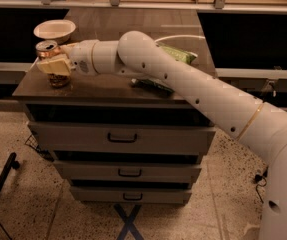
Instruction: Knock orange can over
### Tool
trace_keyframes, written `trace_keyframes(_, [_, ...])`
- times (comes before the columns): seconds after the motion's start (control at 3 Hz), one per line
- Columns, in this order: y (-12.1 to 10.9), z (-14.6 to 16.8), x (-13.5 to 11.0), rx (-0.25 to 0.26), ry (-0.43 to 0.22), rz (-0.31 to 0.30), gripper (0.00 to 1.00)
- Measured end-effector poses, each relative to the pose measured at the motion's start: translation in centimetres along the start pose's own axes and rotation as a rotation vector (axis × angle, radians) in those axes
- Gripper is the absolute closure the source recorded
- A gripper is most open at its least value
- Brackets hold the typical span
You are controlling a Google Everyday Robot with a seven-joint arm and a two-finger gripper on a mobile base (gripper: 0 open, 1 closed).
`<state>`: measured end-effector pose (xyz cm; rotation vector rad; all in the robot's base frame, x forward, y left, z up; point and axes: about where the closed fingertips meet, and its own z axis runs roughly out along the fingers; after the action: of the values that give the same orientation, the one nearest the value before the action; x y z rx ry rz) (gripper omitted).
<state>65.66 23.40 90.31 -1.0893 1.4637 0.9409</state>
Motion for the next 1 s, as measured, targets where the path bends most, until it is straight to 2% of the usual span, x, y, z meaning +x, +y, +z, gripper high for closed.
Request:
trace_keyframes(0.33, [-0.2,-0.2,-0.2,-0.001,0.001,0.006,0.52])
trace_keyframes(0.67, [-1.3,-1.1,-1.6,0.015,0.032,-0.011,0.57])
trace_keyframes(1.0, [-3.5,-2.8,-4.7,0.05,0.128,-0.053,0.63])
